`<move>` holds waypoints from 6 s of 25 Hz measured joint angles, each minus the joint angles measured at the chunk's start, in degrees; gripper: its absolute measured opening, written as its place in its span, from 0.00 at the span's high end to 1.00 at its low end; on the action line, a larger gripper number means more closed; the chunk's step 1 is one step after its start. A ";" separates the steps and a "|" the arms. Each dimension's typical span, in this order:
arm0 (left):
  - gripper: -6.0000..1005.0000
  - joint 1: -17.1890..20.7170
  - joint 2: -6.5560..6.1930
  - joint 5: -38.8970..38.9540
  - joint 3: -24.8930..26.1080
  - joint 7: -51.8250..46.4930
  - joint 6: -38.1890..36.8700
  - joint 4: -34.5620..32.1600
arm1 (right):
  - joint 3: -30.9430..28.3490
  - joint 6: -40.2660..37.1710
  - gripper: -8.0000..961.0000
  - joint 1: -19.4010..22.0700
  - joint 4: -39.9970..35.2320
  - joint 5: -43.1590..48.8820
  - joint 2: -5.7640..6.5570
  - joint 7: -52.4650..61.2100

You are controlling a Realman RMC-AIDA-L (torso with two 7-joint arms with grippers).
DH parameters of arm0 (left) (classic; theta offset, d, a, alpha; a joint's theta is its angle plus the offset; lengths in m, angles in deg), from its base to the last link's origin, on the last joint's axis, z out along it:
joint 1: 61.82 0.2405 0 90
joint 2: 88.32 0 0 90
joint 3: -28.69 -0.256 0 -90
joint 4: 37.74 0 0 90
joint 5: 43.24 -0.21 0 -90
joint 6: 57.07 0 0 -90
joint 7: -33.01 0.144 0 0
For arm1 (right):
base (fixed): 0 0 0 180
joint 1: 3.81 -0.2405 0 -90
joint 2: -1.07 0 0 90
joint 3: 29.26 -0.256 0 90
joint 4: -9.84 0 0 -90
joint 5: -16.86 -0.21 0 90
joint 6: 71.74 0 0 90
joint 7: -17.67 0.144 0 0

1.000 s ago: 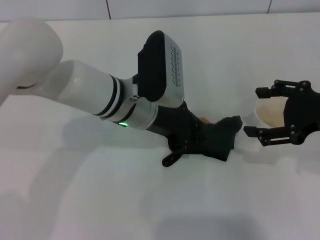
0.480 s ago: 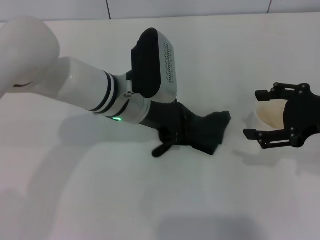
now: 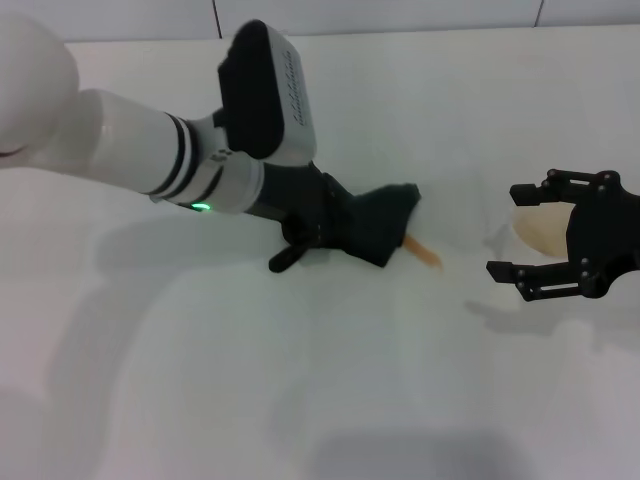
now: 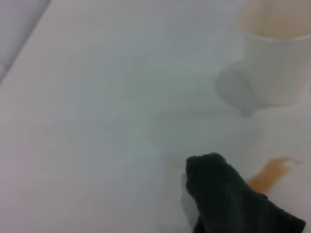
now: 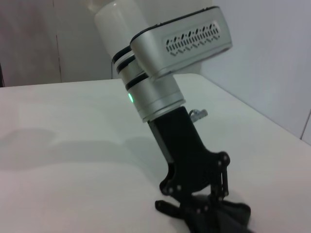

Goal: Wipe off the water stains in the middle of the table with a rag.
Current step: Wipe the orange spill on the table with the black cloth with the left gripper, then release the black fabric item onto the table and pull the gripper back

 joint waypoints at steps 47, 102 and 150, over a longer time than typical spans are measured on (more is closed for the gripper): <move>0.89 -2.36 0.24 12.99 -19.62 0.89 3.82 -0.96 | 0.17 0.00 0.10 0.09 0.14 0.00 0.00 0.00; 0.88 6.53 -0.28 5.28 7.19 5.10 -8.31 -4.25 | 0.64 0.48 0.10 0.05 0.17 -0.81 0.01 0.00; 0.59 19.88 -2.75 0.11 32.69 -0.88 -32.30 -14.08 | 2.91 3.06 0.10 -1.14 1.96 -1.50 0.00 -0.02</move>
